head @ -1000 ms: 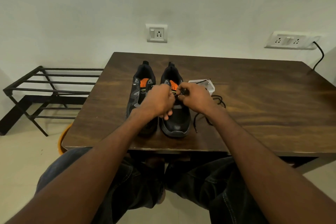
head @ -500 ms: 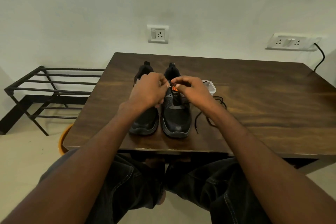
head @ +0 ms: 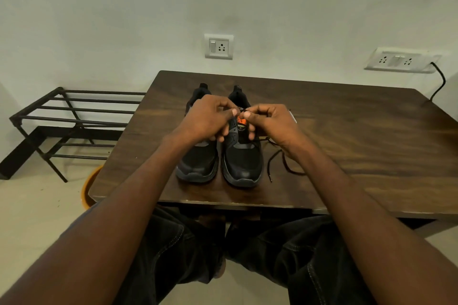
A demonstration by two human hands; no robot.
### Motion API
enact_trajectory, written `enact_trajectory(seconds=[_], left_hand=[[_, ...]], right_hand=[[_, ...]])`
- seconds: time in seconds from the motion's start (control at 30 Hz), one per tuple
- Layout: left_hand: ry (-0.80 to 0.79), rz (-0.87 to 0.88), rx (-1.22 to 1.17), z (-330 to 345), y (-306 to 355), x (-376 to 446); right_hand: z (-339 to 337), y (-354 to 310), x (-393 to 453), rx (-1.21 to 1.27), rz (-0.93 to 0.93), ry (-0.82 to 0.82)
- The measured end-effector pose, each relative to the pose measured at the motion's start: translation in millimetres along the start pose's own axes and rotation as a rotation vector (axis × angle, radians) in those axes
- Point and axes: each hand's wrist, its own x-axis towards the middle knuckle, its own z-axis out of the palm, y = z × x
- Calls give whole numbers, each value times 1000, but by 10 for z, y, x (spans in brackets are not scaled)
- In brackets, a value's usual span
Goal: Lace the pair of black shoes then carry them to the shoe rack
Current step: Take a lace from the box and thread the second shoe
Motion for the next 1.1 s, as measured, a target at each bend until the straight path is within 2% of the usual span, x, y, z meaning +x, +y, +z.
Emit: enact_trajectory(seconds=[0.2,0.3,0.53,0.7,0.87,0.97,1.1], left_hand=[[-173,50,381,146,-103,-52],[-262,73,449,158,-123,-25],[-221,152,526,184,-182,51],[-234,138,559,208,-249,95],[-208,130,546,233,-274,106],[-189,142,525,229,-289,107],[-164,155,491,238,-321,113]], right_hand=[[62,109,16,-176,90,66],[43,163,38,-402,45,108],[27,194,31,-712,-4,76],[127,195,41,-843,-6,30],[206,252,77,-800,48,49],[202,271,84,-677,53,55],[172,283,106,-494,158,11]])
